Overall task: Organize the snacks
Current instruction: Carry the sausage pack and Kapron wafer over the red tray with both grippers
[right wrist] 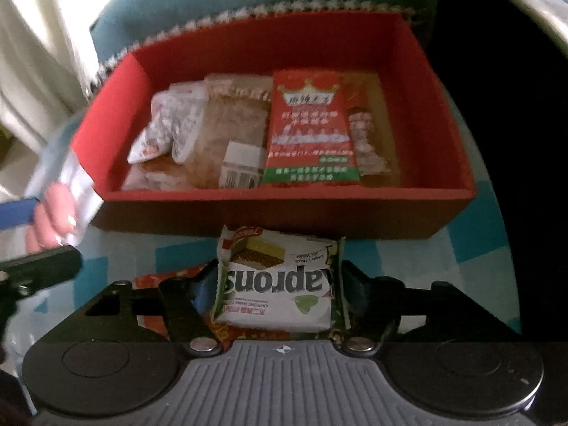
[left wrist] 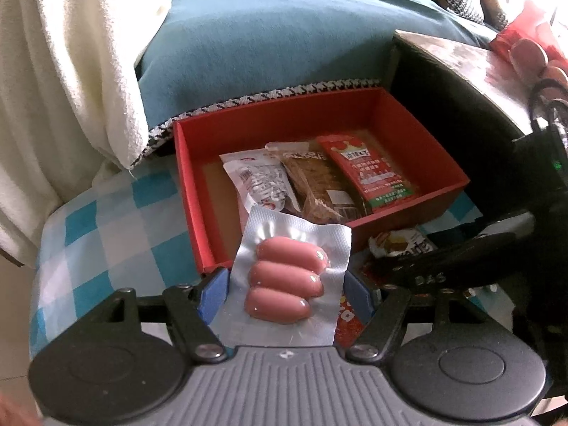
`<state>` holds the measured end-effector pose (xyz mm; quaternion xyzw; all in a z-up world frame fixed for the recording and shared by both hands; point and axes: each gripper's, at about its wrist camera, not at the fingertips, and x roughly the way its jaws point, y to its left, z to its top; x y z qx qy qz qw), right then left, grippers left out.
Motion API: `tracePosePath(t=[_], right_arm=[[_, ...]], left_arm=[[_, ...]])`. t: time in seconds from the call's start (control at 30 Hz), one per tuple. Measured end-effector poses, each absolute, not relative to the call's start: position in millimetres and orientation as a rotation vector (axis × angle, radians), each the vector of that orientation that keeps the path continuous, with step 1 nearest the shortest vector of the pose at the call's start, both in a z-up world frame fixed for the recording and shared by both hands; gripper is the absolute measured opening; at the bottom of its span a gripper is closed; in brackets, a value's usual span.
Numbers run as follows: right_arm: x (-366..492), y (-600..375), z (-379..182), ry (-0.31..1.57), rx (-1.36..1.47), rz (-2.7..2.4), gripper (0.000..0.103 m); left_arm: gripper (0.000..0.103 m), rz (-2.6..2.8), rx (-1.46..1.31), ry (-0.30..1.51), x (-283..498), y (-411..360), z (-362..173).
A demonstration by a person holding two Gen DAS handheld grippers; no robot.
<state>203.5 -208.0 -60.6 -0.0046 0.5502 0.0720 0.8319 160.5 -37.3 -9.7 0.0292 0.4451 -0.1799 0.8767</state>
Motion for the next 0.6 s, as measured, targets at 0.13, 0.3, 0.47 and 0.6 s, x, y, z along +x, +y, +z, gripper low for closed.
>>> tracePosePath(t=[0.13,0.3,0.47,0.6], right_arm=[[191,-211,-51,1.138,0.000,0.153,0.075],[173,-207,-16,1.056,0.036,0.214,0.075],[176,-208,9,0.976,0.079,0.239,0.075],[184,-207,21,0.931,0.096,0.246,0.075]], left_arm=[[0.065,-0.369,0.058,0.909,157,-35,-7],[0.065,-0.365,0.038,0.879,157,-33,2],[0.065,-0.359,0.035,0.849,162,-36,10],[0.065,-0.329,0.044,0.817,174,-39,15]])
